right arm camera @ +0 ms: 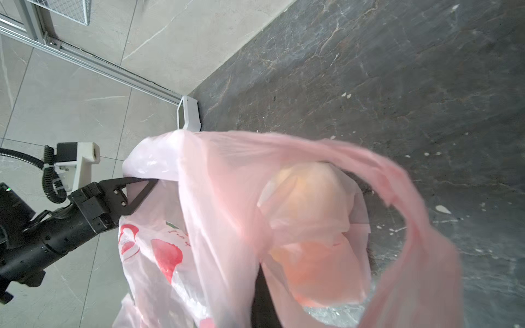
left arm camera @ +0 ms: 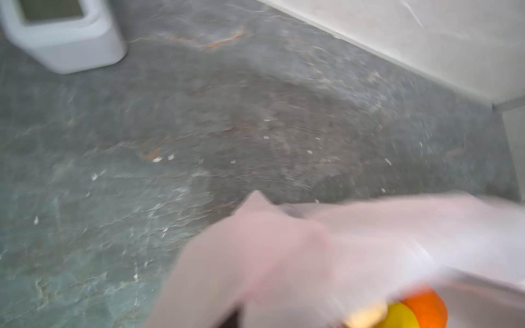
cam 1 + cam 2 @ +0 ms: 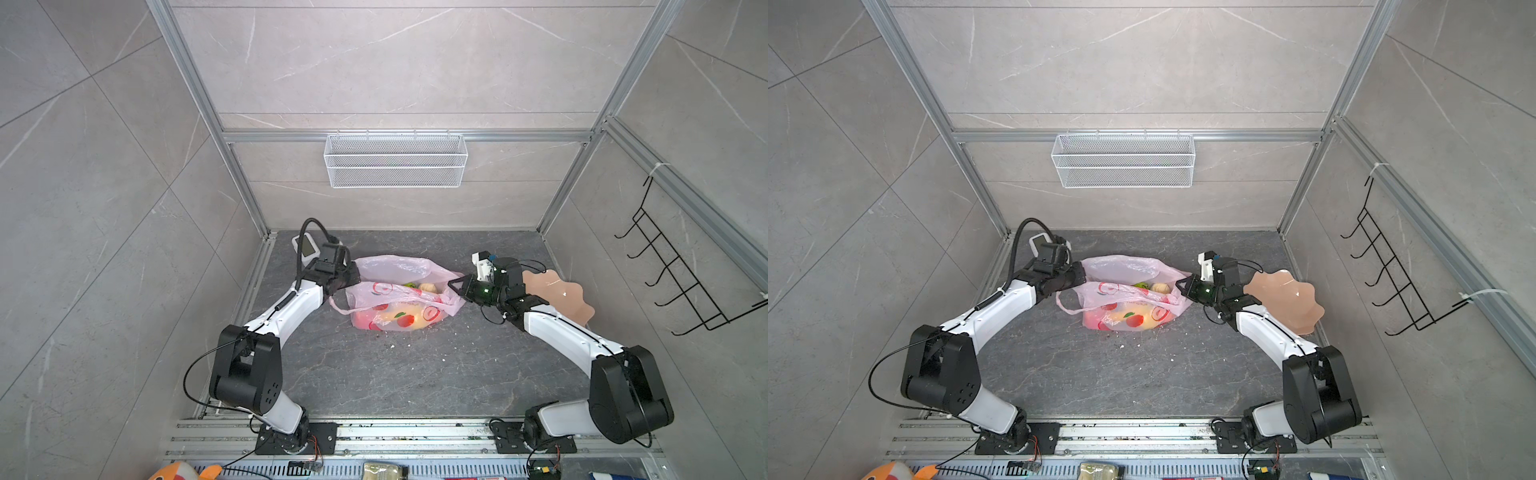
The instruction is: Take the fake fruits out of the plastic bag
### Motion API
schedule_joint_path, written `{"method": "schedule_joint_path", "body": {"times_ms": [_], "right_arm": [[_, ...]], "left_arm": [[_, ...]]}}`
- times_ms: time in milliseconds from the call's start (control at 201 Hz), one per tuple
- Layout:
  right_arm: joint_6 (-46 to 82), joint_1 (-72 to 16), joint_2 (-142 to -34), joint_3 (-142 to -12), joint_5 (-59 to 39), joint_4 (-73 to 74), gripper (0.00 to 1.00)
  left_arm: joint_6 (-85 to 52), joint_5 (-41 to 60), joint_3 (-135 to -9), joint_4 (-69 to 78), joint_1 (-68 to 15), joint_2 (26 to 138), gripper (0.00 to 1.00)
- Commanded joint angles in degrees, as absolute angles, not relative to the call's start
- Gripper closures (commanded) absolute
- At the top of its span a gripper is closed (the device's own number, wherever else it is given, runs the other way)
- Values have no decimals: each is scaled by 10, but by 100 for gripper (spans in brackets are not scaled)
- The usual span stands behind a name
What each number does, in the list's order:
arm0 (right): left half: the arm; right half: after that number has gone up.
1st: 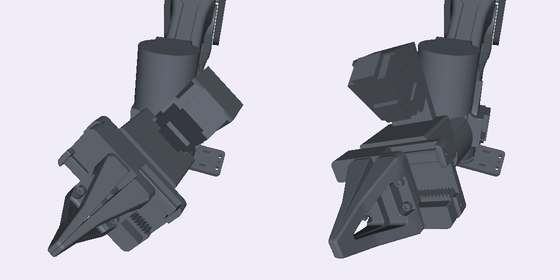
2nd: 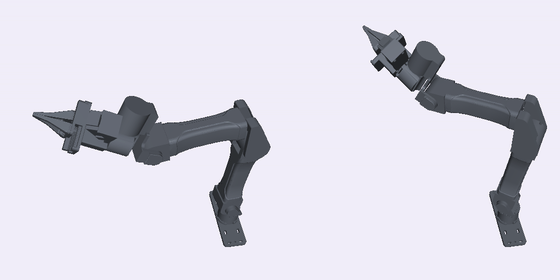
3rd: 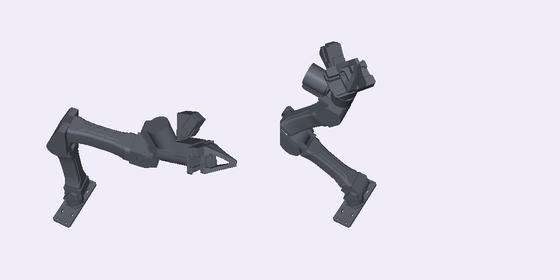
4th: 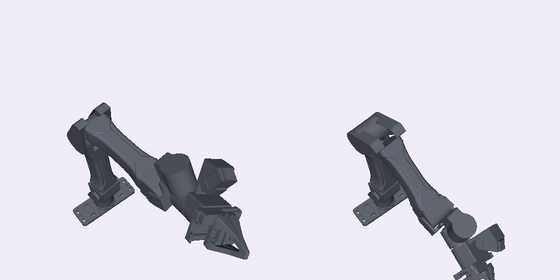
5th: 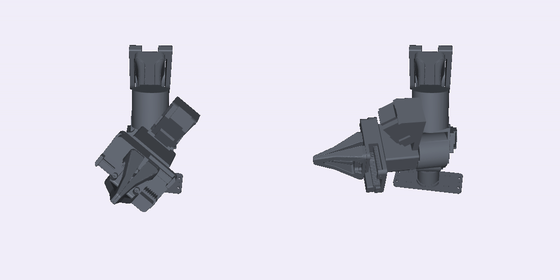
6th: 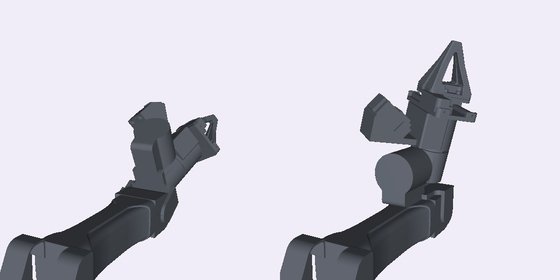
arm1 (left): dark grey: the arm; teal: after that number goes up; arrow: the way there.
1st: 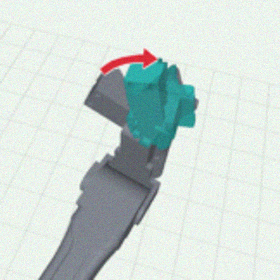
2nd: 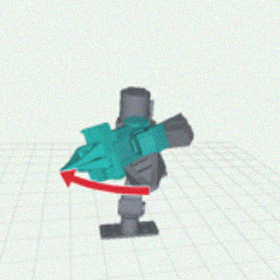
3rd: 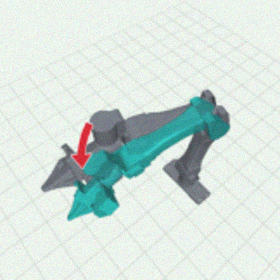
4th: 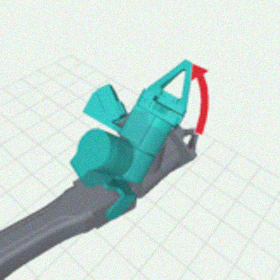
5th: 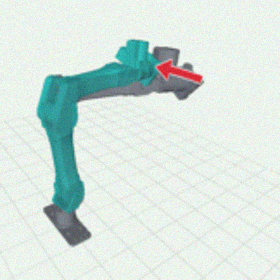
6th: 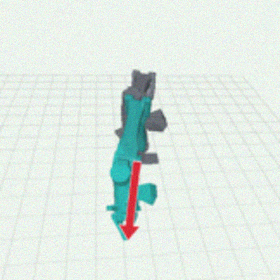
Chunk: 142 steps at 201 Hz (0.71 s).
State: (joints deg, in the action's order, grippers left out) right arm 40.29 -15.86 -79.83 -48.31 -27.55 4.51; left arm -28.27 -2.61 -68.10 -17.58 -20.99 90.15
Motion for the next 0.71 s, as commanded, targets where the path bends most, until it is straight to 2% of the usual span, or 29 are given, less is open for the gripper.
{"method": "schedule_joint_path", "body": {"times_ms": [0, 70, 169, 433, 518, 702], "right_arm": [[380, -171, -756, -473, -236, 32, 100], [366, -180, -747, -465, -214, 21, 100], [353, -195, -743, -457, -196, 15, 100], [310, -250, -727, -455, -136, -2, 100], [299, -267, -722, -458, -111, -13, 100], [295, -285, -709, -455, -87, -14, 100]], "left_arm": [[-311, -98, -696, -266, -226, 873, 48], [-336, -128, -684, -292, -226, 843, 35], [-359, -155, -679, -329, -226, 805, 25], [-401, -161, -685, -360, -258, 764, 18], [-421, -188, -712, -392, -290, 775, 18], [-445, -158, -712, -377, -309, 824, 13]]}}
